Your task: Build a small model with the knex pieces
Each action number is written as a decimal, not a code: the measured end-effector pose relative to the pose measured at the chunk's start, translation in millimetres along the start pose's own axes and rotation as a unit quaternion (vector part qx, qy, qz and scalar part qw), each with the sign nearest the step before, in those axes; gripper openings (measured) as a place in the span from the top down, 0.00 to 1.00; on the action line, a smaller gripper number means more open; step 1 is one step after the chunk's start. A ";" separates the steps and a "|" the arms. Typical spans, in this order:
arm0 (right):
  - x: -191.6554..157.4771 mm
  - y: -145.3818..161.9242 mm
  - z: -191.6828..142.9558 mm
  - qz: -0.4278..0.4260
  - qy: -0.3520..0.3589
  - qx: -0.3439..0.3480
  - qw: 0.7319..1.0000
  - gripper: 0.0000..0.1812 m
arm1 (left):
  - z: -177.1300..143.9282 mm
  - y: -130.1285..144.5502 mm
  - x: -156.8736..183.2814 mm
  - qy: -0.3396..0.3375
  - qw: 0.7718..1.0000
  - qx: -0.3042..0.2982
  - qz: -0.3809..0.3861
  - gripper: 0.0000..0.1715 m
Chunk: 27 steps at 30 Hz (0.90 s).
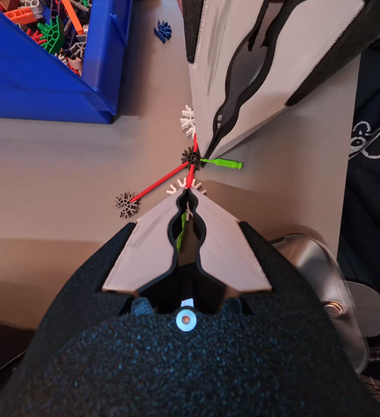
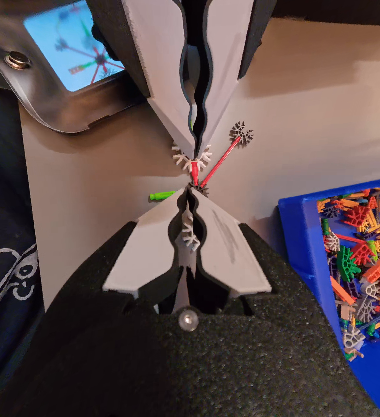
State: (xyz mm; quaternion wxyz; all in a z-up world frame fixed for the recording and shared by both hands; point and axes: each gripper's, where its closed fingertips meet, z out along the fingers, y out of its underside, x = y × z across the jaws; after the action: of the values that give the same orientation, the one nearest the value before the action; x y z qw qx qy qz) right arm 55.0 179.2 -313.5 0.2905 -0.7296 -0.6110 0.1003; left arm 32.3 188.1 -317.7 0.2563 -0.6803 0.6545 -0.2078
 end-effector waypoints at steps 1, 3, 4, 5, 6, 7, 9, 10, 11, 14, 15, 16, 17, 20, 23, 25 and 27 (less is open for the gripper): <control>-0.3 0.6 1.6 -0.001 -0.002 -0.004 1.000 1.00 | 0.2 0.5 -0.1 0.001 1.000 0.000 0.000 1.00; 1.1 5.0 5.0 -0.006 0.002 -0.019 1.000 1.00 | 0.1 0.5 -0.1 0.003 1.000 0.001 -0.001 1.00; 1.3 5.1 5.7 -0.004 0.002 -0.020 1.000 1.00 | 0.0 0.8 -0.4 0.003 1.000 0.000 -0.001 1.00; 0.8 5.4 5.9 -0.002 -0.001 -0.020 1.000 1.00 | -0.1 1.0 -0.6 0.003 1.000 0.000 -0.001 1.00; 0.7 5.9 6.1 -0.004 -0.002 -0.022 1.000 1.00 | -0.2 1.0 -0.5 0.004 1.000 0.001 -0.002 1.00; 0.6 5.9 6.2 -0.006 -0.003 -0.023 1.000 1.00 | -0.3 1.0 -0.5 0.005 1.000 0.001 -0.003 1.00; 0.6 6.0 6.3 -0.012 -0.003 -0.029 1.000 1.00 | -0.2 1.2 -0.5 0.006 1.000 0.002 -0.003 1.00; 0.5 6.0 6.3 -0.017 -0.003 -0.033 0.999 1.00 | -0.2 1.2 -0.5 0.007 1.000 0.002 -0.003 1.00; 0.5 5.9 6.5 -0.023 -0.004 -0.038 0.999 1.00 | -0.1 1.2 -0.6 0.007 1.000 0.003 -0.003 1.00; 0.3 5.6 6.9 -0.041 -0.009 -0.054 0.998 1.00 | 0.1 1.3 -1.3 0.007 1.000 0.002 -0.003 1.00; 0.0 5.5 7.0 -0.047 -0.012 -0.060 0.997 1.00 | 0.2 1.4 -1.6 0.008 1.000 0.002 -0.003 1.00; -0.2 5.4 7.2 -0.050 -0.015 -0.066 0.996 1.00 | 0.2 1.3 -1.5 0.009 1.000 0.002 -0.004 1.00; -0.6 5.5 7.4 -0.055 -0.019 -0.073 0.996 1.00 | 0.5 1.3 -1.2 0.010 1.000 0.003 -0.004 1.00; -1.2 5.1 7.7 -0.061 -0.032 -0.089 0.994 1.00 | 1.4 1.3 -0.7 0.013 1.000 0.004 -0.006 1.00; -1.4 5.3 7.7 -0.065 -0.046 -0.103 0.992 1.00 | 1.7 1.2 -0.7 0.015 1.000 0.006 -0.007 1.00; -1.5 5.2 7.9 -0.067 -0.054 -0.110 0.990 1.00 | 1.8 1.2 -0.4 0.018 1.000 0.010 -0.009 1.00; -1.7 4.9 8.1 -0.064 -0.062 -0.116 0.989 1.00 | 1.7 1.1 -0.5 0.025 0.999 0.015 -0.017 1.00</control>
State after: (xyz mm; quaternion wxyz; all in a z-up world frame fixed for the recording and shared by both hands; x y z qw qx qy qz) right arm 54.7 179.6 -323.1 0.1714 -0.7101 -0.6808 0.0547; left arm 32.5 188.7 -319.7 0.2463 -0.6823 0.6457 -0.2385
